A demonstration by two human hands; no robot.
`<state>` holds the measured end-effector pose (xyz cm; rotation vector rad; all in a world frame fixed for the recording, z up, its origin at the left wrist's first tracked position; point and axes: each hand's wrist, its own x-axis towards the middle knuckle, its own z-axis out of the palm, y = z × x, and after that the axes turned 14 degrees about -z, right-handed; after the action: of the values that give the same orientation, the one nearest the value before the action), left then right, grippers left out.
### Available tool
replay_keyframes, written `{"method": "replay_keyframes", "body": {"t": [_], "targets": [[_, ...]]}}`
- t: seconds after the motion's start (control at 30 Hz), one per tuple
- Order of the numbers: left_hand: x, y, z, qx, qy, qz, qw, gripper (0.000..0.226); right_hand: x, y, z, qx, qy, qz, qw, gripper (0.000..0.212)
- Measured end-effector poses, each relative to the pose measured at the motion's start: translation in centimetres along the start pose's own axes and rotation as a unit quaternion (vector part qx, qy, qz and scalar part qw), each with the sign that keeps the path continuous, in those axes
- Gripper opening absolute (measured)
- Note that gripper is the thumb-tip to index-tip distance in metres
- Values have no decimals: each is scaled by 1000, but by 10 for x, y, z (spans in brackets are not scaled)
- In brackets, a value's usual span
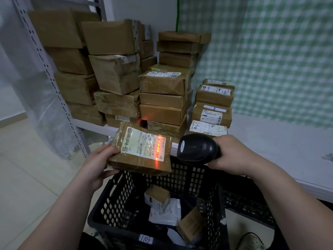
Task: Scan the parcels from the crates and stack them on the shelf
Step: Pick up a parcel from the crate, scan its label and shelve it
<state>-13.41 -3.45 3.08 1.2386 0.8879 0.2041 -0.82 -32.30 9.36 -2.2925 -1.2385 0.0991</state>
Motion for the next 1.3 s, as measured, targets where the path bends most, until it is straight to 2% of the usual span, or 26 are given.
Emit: {"method": "replay_keyframes", "body": {"t": [0.17, 0.23, 0.33, 0.43, 0.57, 0.67, 0.73, 0.87, 1.03, 1.23, 1.3], "targets": [[-3, 9, -2, -29, 8, -16, 999, 6, 1, -6, -8, 41, 20, -11, 999, 44], [-7, 18, -2, -44, -1, -24, 999, 12, 3, -5, -11, 86, 63, -9, 994, 33], [-16, 41, 3, -74, -31, -29, 996, 15, 8, -6, -23, 231, 133, 8, 964, 11], [-28, 72, 13, -96, -58, -35, 993, 20, 19, -11, -36, 315, 146, 4, 938, 33], [-37, 117, 31, -90, -103, -27, 990, 32, 39, -26, -52, 378, 156, -14, 912, 40], [-42, 147, 51, -103, -90, 2, 991, 31, 55, -37, -67, 425, 177, -18, 888, 20], [-43, 165, 65, -103, -80, 30, 991, 27, 67, -40, -77, 434, 197, -20, 879, 12], [-37, 200, 86, -96, -88, 81, 988, 20, 95, -48, -97, 443, 240, -19, 864, 14], [-9, 229, 110, -71, -79, 103, 989, 39, 135, -48, -108, 456, 274, -5, 847, 16], [38, 242, 133, -35, -59, 117, 991, 34, 177, -31, -110, 472, 288, 15, 833, 15], [54, 240, 135, -12, -61, 132, 989, 47, 186, -25, -110, 478, 282, 23, 832, 13]]}}
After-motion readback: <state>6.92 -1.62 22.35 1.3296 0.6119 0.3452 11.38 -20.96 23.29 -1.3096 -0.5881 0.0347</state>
